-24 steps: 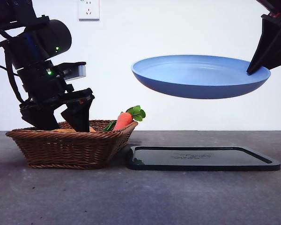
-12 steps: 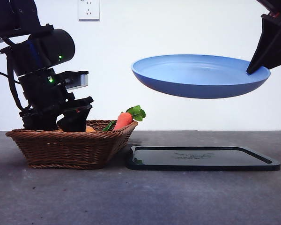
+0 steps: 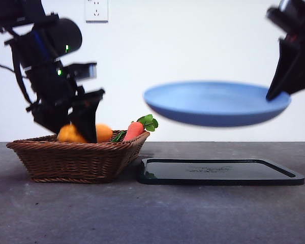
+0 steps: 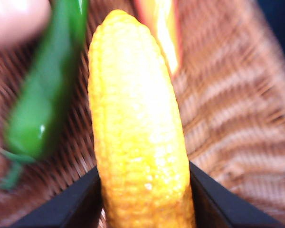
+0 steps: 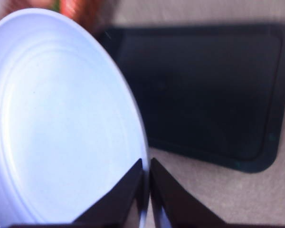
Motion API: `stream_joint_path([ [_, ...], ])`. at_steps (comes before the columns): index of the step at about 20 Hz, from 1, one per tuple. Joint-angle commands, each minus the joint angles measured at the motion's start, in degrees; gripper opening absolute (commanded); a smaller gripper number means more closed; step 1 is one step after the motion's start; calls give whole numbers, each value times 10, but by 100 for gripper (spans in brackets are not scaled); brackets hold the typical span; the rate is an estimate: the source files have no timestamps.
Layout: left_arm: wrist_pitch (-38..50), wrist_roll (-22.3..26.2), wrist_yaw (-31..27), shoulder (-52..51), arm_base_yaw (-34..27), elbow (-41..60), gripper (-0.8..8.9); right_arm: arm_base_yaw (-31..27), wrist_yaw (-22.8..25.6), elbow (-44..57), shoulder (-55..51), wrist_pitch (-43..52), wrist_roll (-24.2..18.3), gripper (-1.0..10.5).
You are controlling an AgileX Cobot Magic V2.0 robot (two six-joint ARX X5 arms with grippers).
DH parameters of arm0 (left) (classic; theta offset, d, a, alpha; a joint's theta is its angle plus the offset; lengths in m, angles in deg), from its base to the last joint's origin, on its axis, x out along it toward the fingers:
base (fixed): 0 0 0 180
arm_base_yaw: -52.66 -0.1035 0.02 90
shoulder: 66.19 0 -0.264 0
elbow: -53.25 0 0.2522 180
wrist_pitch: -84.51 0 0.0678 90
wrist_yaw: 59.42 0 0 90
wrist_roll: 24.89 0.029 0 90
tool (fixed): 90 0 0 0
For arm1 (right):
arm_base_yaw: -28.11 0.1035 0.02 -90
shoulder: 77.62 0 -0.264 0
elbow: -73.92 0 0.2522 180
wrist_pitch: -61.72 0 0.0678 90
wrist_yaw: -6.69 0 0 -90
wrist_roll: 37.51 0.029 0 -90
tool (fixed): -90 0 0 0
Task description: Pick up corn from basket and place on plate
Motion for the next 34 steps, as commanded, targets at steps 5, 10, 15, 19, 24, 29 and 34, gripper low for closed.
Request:
stream_joint_path([
  [5, -19, -41, 143, -57, 16, -68, 202, 2, -33, -11, 111, 5, 7, 2],
  [10, -8, -45, 233, -47, 85, -68, 202, 2, -33, -11, 134, 6, 11, 2],
  [15, -1, -15, 223, -17, 157, -68, 202, 2, -43, -12, 134, 6, 11, 2],
  [19, -4, -3, 221, 23, 184, -68, 202, 1, -47, -12, 134, 6, 11, 2],
  [24, -8, 10, 182, 55, 199, -68, 251, 1, -47, -12, 134, 6, 11, 2],
  [29, -13, 12, 163, 64, 203, -68, 278, 2, -49, -12, 134, 6, 10, 2],
  [34, -17, 4, 157, 65, 205, -68, 352, 2, -49, -12, 134, 7, 10, 2],
])
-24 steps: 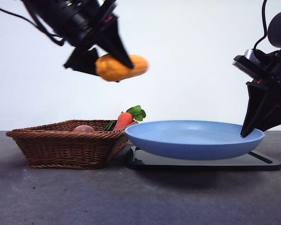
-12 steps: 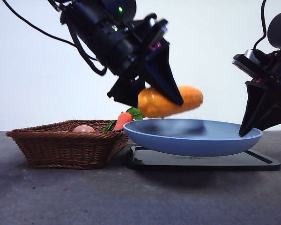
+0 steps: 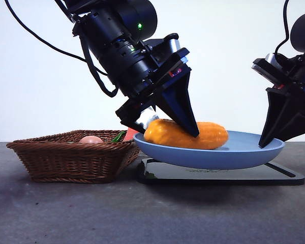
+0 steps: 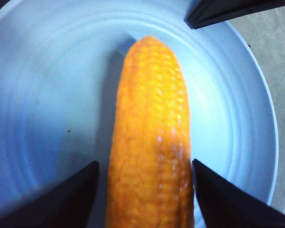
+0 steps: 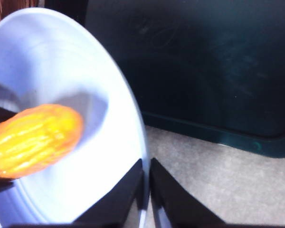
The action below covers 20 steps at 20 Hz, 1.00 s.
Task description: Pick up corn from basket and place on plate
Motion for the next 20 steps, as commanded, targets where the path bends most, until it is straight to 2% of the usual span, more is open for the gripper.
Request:
stream_joint_path([
  [1, 2, -3, 0, 14, 6, -8, 352, 2, -5, -11, 7, 6, 5, 2],
  [5, -2, -15, 0, -3, 5, -15, 352, 1, -5, -11, 7, 6, 5, 2],
  [11, -63, -15, 0, -33, 2, -83, 352, -6, -3, -23, 7, 5, 6, 2],
  [16, -108, -15, 1, -60, -2, -137, 352, -32, 1, -87, 17, -7, 8, 2],
  [20, -108, -16, 1, -95, -2, -142, 352, -57, 1, -167, 76, -33, 5, 2],
])
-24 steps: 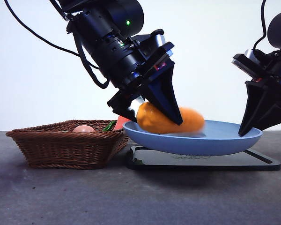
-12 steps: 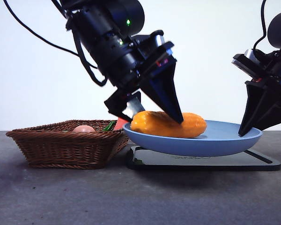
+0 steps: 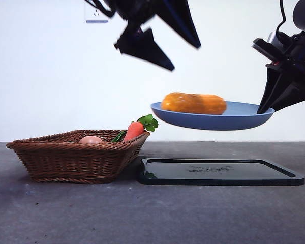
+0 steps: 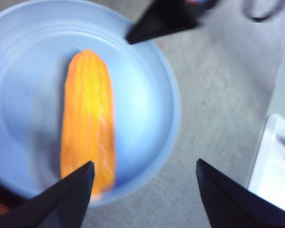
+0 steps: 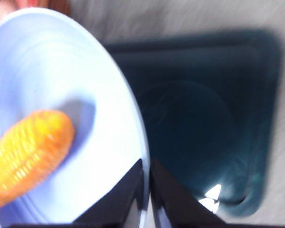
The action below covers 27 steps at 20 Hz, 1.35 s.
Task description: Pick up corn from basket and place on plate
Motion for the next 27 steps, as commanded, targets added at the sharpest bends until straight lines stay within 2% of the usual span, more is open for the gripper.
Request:
stream_joint_path([
  [1, 3, -5, 1, -14, 3, -17, 352, -9, -3, -42, 44, -2, 4, 2],
  [7, 2, -17, 1, -54, 3, -17, 352, -11, -3, -103, 162, 4, 0, 2],
  [13, -2, -24, 1, -60, 3, -17, 352, -11, -3, -108, 228, 25, -1, 2],
  [17, -2, -24, 1, -60, 3, -17, 352, -10, -4, -108, 230, 25, -7, 20],
  [21, -2, -24, 1, -60, 3, -17, 352, -10, -9, -108, 223, 6, -20, 196],
  [27, -4, -24, 1, -60, 0, -17, 351, -17, 35, -108, 121, -34, -34, 203],
])
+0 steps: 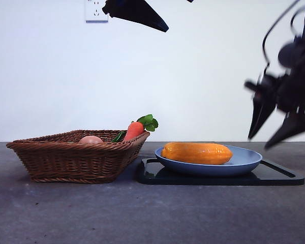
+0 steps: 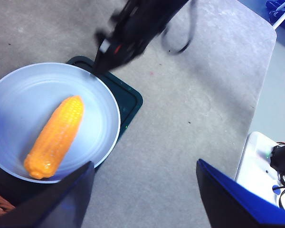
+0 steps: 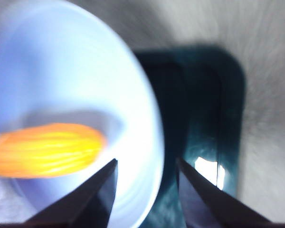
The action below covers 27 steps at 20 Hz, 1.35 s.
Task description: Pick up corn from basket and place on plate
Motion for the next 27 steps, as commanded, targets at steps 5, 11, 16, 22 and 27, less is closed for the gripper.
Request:
stream_joint_path([
  [5, -3, -3, 0, 4, -13, -14, 349, 12, 30, -13, -181, -94, -55, 203],
  [11, -26, -5, 0, 4, -31, -14, 321, 94, 30, 77, -341, -127, -63, 203],
  [16, -59, -5, 0, 4, -38, -14, 218, 159, 32, 189, -422, -86, -60, 189],
  [22, -82, -5, 0, 4, -37, -14, 6, 165, 31, 235, -428, -77, -65, 3],
  [27, -73, -5, 0, 4, -37, -14, 6, 165, 31, 235, -428, -68, -57, 3],
])
